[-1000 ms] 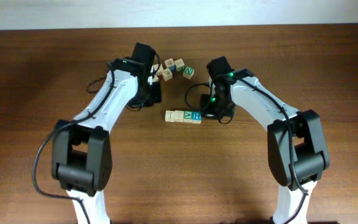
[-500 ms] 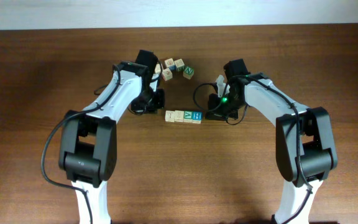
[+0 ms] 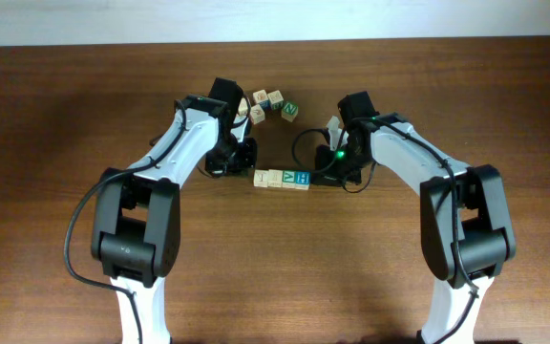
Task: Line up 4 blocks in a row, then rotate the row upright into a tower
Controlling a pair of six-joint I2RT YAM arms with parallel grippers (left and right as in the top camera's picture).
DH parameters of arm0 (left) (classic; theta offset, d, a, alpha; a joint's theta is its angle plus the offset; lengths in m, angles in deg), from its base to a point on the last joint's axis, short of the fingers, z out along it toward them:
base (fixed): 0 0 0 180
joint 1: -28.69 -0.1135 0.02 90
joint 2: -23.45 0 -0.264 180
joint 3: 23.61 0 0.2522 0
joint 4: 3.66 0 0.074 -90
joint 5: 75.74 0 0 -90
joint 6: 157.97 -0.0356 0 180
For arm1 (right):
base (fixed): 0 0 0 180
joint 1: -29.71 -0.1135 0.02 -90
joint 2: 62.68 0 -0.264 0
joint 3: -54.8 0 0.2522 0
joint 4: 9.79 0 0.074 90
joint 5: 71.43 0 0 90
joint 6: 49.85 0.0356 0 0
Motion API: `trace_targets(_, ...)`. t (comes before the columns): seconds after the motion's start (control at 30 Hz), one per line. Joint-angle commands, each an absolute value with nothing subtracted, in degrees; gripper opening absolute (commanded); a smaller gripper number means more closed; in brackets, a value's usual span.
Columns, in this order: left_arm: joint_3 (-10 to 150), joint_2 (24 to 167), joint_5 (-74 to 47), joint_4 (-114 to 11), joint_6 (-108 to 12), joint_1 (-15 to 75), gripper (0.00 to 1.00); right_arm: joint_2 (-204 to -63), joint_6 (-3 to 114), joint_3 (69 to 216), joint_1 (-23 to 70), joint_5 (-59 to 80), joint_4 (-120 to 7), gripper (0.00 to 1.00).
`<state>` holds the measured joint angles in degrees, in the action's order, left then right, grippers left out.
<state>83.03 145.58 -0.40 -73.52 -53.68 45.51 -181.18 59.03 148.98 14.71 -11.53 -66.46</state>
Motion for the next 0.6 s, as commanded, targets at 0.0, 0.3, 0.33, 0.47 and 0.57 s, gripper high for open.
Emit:
trace_targets(0.0, 83.0, 145.8, -0.7, -73.0, -54.8, 45.5, 0.0, -181.7, 59.6, 148.6, 14.3, -12.0, -66.2, 0.05)
trace_targets(0.3, 83.0, 147.6, 0.5, -72.8, -53.7, 45.5, 0.0, -181.7, 61.8, 148.6, 13.5, -9.5, -66.3, 0.04)
trace_targets(0.33, 83.0, 147.6, 0.5, -72.8, -53.7, 45.6, 0.0, -181.7, 61.9, 148.6, 13.3, -9.2, -66.3, 0.04)
trace_targets(0.47, 83.0, 147.6, 0.5, -73.0, -53.7, 45.6, 0.0, -181.7, 61.9, 148.6, 13.3, -9.2, -66.3, 0.04)
trace_targets(0.57, 83.0, 147.6, 0.5, -73.7, -53.4, 45.6, 0.0, -181.7, 61.9, 148.6, 13.3, -9.3, -66.3, 0.04)
